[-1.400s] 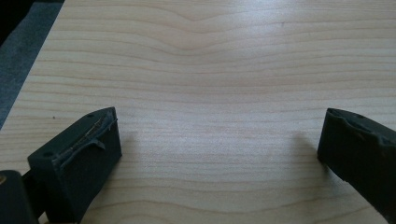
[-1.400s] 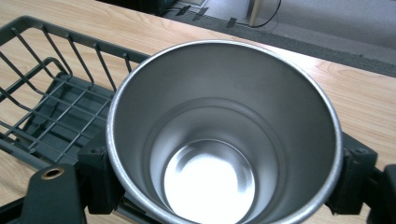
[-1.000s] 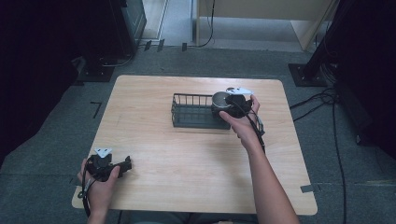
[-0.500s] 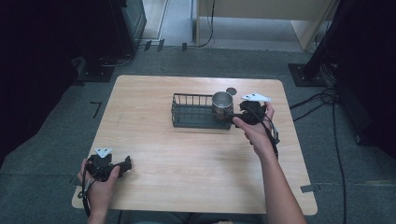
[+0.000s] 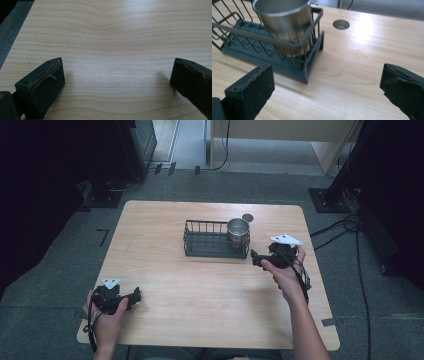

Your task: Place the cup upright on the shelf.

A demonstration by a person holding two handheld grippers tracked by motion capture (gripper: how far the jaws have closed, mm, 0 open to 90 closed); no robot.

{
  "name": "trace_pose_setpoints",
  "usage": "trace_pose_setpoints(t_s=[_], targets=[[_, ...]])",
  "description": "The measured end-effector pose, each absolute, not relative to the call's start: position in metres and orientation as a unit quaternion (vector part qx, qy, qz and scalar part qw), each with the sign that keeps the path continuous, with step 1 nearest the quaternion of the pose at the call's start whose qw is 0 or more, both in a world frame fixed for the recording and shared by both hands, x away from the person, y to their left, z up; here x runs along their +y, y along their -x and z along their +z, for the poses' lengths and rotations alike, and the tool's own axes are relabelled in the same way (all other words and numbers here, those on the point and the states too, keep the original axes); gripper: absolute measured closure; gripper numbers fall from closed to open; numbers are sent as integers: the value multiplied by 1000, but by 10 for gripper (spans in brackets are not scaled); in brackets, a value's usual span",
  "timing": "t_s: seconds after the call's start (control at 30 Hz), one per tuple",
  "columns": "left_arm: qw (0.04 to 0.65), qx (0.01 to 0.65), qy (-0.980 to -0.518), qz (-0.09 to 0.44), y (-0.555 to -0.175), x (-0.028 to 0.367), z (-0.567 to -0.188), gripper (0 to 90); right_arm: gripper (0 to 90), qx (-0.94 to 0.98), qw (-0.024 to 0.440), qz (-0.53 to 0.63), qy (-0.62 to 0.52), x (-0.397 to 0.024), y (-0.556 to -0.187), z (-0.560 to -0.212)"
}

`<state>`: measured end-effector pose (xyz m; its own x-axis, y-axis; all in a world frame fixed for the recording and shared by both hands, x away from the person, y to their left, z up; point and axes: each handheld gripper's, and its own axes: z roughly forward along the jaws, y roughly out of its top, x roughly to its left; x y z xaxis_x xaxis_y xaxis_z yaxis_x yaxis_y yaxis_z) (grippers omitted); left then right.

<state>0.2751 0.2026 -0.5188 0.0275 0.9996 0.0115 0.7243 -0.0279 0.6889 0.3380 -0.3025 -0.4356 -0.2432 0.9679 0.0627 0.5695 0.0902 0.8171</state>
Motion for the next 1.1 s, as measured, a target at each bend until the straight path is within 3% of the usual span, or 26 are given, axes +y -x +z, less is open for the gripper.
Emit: trace_pose_setpoints(t_s=[1.1], targets=[[262, 647, -667, 262, -276, 202, -519, 0, 0, 664, 262, 324, -620, -373, -261, -504]])
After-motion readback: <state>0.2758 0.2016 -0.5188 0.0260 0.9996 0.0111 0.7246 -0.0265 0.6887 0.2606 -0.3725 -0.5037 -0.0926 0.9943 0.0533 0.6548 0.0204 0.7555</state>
